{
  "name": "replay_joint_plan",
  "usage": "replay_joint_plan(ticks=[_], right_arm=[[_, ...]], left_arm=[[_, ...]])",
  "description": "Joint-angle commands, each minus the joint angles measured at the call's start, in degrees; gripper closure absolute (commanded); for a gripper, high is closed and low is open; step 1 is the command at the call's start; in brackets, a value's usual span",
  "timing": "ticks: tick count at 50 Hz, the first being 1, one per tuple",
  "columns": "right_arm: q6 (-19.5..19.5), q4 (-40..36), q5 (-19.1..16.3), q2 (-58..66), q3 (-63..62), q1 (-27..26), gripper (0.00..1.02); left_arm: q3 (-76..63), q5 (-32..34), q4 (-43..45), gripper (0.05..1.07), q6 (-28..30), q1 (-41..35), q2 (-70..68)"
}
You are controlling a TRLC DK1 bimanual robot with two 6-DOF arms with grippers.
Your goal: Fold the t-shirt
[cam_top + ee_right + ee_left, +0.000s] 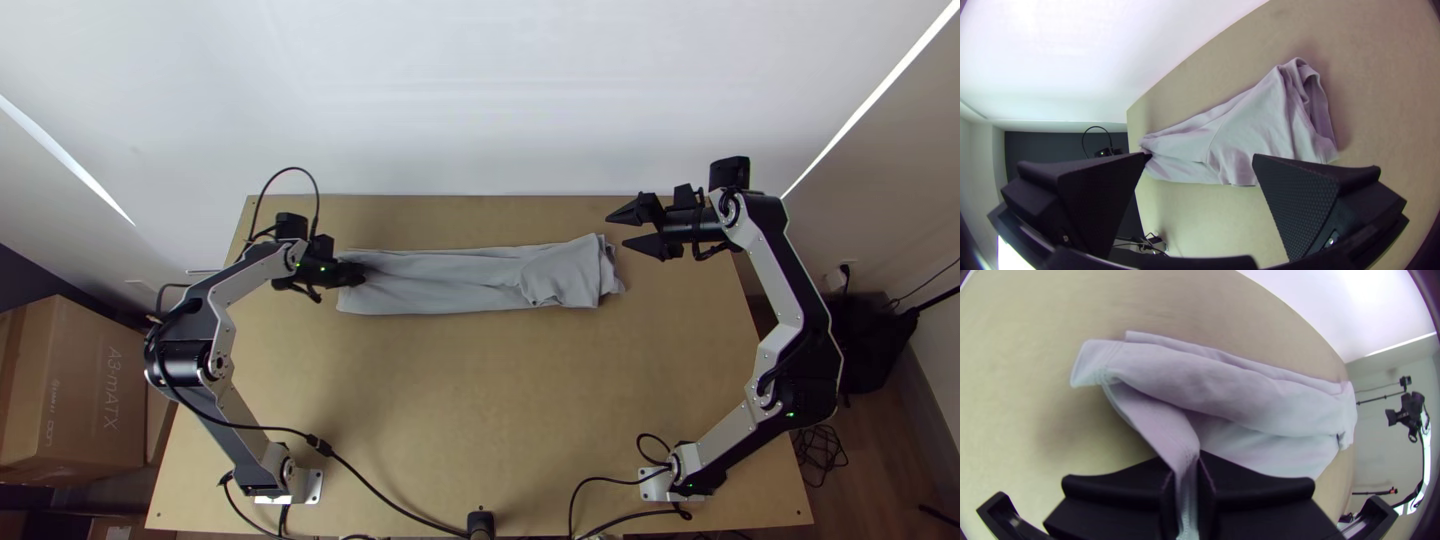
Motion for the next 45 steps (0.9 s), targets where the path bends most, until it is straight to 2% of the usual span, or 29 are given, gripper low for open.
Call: replay_joint_plan(ticks=[1,16,23,29,38,45], right_arm=[[0.78,-0.29,-0.55,-1.8,-1.91,-0.08,0.03],[0.51,0.86,-0.11,-1.89,-2.97,0.19,0.03],[0.07,0.95,0.25,-1.89,-3.67,0.19,0.03],[-0.37,0.95,0.25,-1.98,-4.73,0.28,0.03],[-0.46,0.95,0.25,-3.03,-6.4,0.28,0.03],[-0.37,0.95,0.25,-4.44,-7.36,-0.34,0.03]], left_arm=[[-2.55,-1.19,-0.2,1.05,0.84,5.77,-2.72],[0.71,0.74,-8.02,1.05,10.59,23.88,-6.15],[4.22,3.38,-16.46,1.05,12.61,26.86,-9.05],[5.1,4.78,-19.71,1.05,11.65,24.23,-14.59],[7.21,4.7,-21.65,1.05,6.46,13.07,-20.65],[11.96,3.73,-21.73,1.05,1.8,4.19,-20.3]])
